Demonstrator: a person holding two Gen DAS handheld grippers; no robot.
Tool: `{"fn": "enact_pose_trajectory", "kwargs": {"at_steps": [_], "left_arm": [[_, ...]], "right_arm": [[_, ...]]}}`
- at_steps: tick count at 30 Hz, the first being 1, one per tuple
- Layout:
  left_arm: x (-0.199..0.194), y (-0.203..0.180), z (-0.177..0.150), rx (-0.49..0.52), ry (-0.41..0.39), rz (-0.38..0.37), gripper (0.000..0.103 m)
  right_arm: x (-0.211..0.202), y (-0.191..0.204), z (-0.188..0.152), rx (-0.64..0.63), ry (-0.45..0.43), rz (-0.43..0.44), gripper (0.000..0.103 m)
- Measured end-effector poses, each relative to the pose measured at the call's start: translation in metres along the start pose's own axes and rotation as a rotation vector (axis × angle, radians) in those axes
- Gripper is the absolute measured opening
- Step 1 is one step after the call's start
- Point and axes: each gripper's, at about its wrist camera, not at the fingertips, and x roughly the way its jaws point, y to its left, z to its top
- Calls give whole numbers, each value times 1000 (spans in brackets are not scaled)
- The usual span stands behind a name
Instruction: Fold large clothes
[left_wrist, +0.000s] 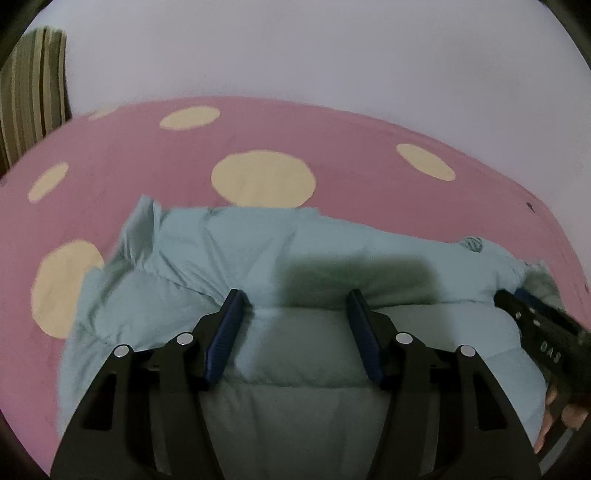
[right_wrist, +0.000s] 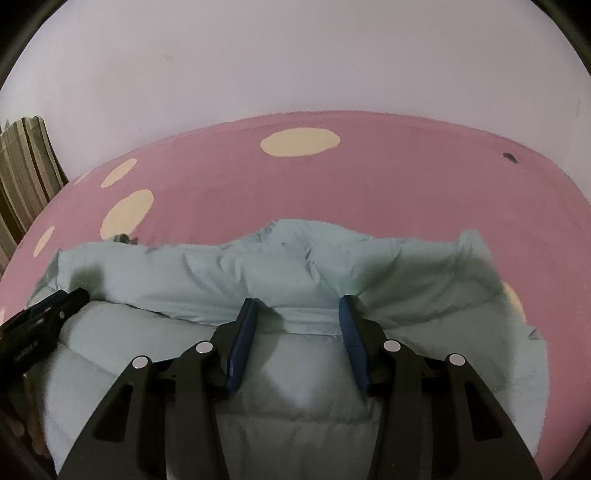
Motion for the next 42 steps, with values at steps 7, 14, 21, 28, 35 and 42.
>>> {"fn": "enact_pose_trajectory", "kwargs": {"at_steps": [7,14,21,28,35,42], "left_arm": [[15,4,-9,-4,-23,-16,61],[23,4,-8,-3,4,-16,61],[23,2,-3,12,23,-8,64],[-22,17,4,-30,41,-18,75],[-105,75,-49,-192,-26,-2,81],[-131,124,-124,-422,40,-36,81]], "right_arm": [[8,-1,-12,21,-20,4,48],[10,-4,-13,29,-10,11,49],[10,-4,-10,25,8,4,50],[-40,-22,-6,100,-15,55,67],[-121,-88,-62,258,-62,46,73],[-136,-137,-134,485,18,119,73]]}}
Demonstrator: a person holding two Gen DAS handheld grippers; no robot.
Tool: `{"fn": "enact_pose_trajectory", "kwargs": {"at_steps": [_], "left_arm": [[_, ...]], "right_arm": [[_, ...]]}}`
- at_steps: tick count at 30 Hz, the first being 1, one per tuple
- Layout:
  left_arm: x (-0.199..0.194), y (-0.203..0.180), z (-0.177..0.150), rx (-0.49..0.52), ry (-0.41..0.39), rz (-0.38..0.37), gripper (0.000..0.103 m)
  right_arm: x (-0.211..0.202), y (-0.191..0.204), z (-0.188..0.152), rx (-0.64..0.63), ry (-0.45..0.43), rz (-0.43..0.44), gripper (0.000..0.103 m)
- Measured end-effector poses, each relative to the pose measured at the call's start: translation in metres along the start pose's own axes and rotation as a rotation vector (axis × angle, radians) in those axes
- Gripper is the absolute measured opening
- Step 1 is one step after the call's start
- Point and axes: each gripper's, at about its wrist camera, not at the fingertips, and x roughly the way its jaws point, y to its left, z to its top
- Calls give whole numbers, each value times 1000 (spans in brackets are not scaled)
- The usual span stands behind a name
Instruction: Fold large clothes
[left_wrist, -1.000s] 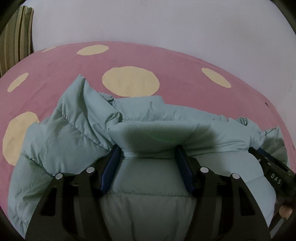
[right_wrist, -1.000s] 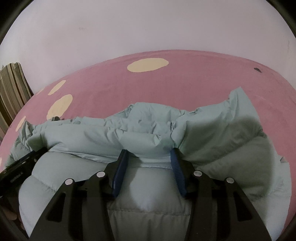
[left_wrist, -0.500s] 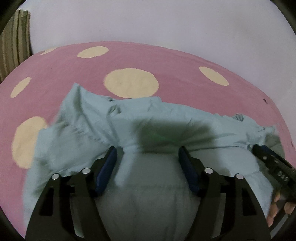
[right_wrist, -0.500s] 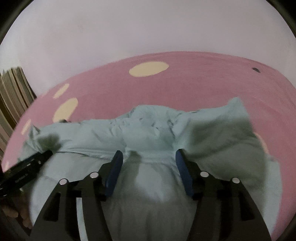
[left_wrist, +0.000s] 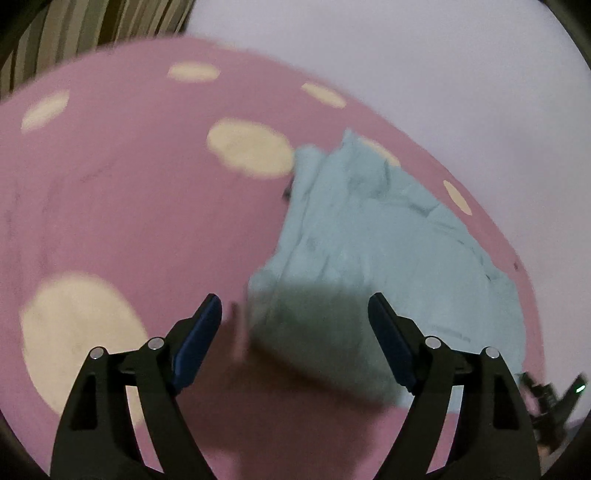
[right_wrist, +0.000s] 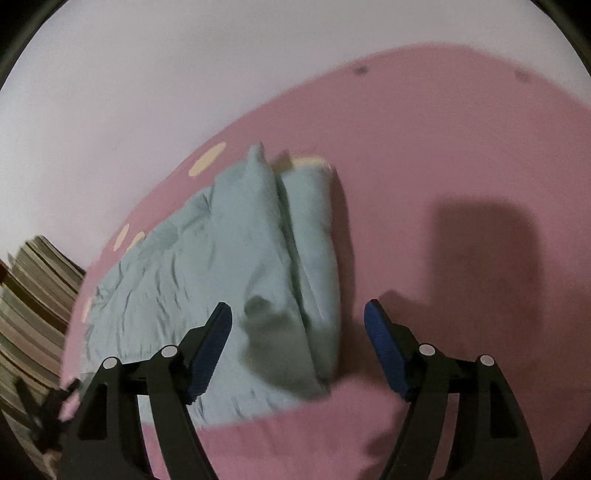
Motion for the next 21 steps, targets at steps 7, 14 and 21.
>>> {"fn": "enact_pose_trajectory", "kwargs": {"at_steps": [7,14,21], "left_arm": [[20,2,-2,-95,11,-93,81],[35,-5,4,-77,5,-98,29],[16,-10,6,-24,-29,-99,14]], "right_arm": [[16,11,-9,29,19,62,69],[23,16,-15,42,3,72,27],[8,22,-18,12,-27,93,16]]}}
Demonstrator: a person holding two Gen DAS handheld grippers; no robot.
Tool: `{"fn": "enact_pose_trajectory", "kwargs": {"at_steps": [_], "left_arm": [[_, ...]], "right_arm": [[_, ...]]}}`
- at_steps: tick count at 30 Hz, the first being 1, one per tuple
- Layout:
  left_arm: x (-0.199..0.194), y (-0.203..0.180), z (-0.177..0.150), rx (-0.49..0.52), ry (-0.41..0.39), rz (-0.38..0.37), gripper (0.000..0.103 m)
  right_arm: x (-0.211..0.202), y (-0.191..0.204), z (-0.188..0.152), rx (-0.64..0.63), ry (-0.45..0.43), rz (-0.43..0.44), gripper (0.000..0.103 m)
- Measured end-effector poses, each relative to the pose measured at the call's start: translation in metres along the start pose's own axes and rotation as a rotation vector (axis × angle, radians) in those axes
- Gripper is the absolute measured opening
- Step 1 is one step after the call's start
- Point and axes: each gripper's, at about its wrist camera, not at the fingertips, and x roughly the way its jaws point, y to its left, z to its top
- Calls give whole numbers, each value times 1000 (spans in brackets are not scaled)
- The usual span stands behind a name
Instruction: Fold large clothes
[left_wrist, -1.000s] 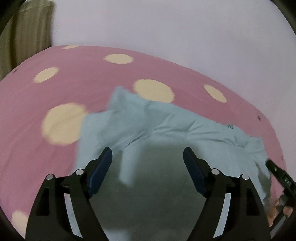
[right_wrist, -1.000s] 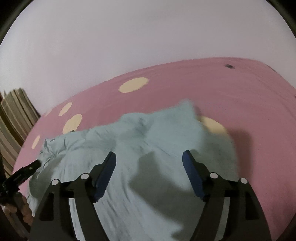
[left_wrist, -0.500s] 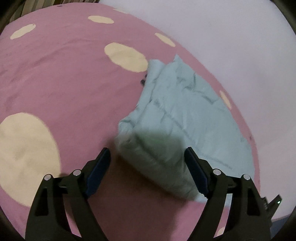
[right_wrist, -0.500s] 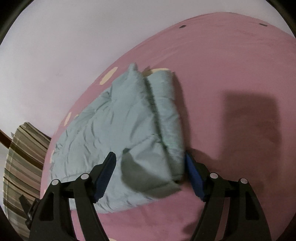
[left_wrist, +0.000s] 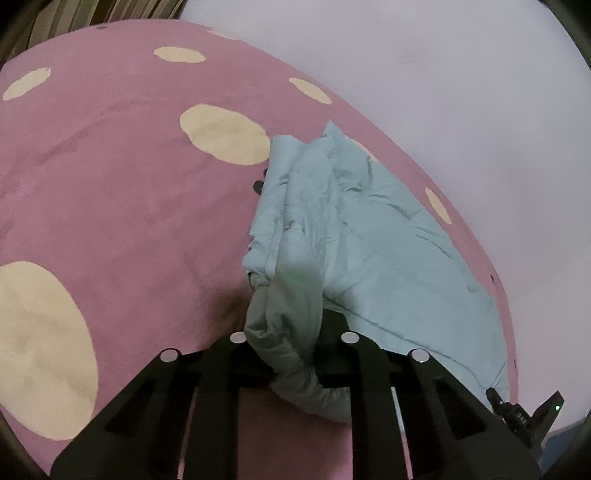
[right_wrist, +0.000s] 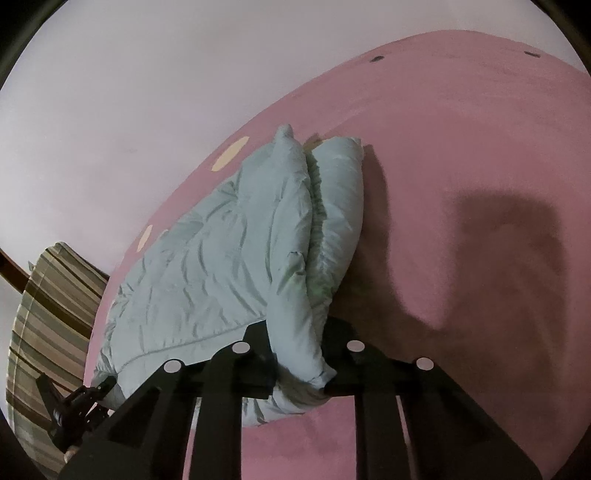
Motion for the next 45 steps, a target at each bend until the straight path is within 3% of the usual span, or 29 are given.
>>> {"fn": "enact_pose_trajectory", "kwargs": {"at_steps": [8,29,45], "left_arm": [[-35,6,-10,20,3,-17,12],[-135,54,-93,11,20,26,12],[-146,64,-113,17,41,40,12]], "right_arm": [[-25,3,-13,-8,14,23,16],[-94,-9,-84,-20,65,54,16],[-102,-26,-107,-3,85,50,16]]}}
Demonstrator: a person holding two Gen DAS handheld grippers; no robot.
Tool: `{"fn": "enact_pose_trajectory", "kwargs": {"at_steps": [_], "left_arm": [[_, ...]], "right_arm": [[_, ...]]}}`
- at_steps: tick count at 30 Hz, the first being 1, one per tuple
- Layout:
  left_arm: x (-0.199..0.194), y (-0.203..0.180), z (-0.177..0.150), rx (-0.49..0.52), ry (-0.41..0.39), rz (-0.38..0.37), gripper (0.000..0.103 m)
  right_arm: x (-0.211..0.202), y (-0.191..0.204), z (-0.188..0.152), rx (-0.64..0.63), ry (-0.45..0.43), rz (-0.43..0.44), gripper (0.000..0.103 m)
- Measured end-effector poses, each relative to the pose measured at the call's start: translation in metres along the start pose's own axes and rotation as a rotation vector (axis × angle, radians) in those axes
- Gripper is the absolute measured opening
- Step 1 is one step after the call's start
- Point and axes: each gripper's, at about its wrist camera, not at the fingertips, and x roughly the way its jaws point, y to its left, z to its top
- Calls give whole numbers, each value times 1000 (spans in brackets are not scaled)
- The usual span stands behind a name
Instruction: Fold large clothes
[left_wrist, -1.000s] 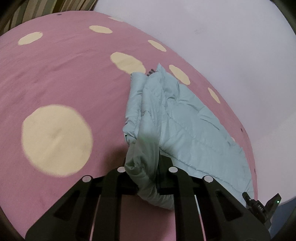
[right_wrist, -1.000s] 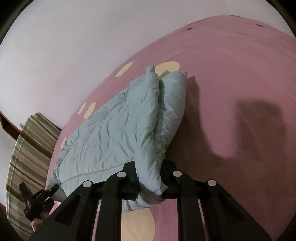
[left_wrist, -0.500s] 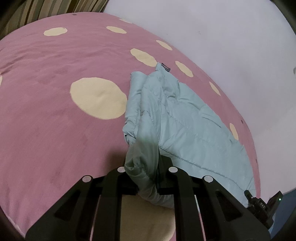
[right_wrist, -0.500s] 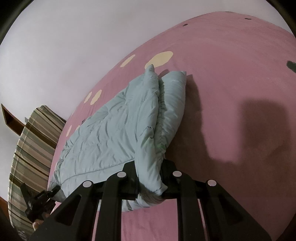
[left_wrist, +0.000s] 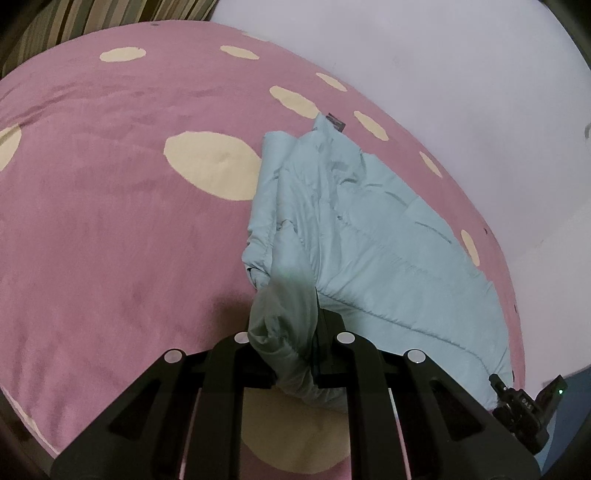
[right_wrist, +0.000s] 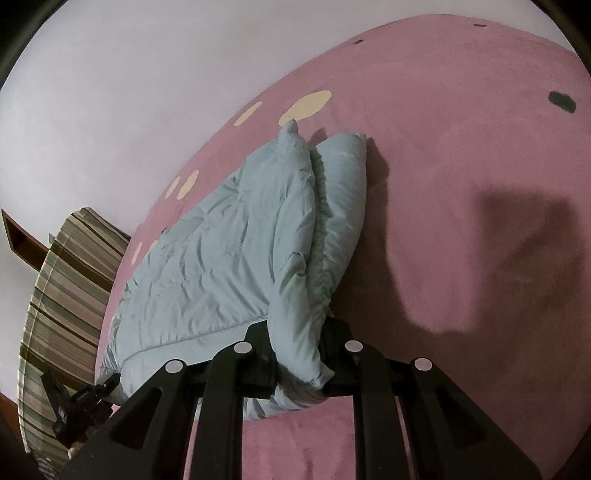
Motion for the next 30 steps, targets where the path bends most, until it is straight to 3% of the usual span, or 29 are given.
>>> {"fn": "enact_pose_trajectory", "kwargs": {"at_steps": [14,20,25,30], "left_arm": [[8,-1,-4,29,2,13,13],[4,3,-3,43,-7,-9,20],[-3,11,0,43,-12,-27,47],[-16,18,7,40,-32,-63,63]], "right_arm": [[6,-6,-2,-2,8,6,17],[4,-12,-1,17,14,25,24],[1,-20,0,29,26,39,36],[-8,-27,1,35,33,61,58]]}}
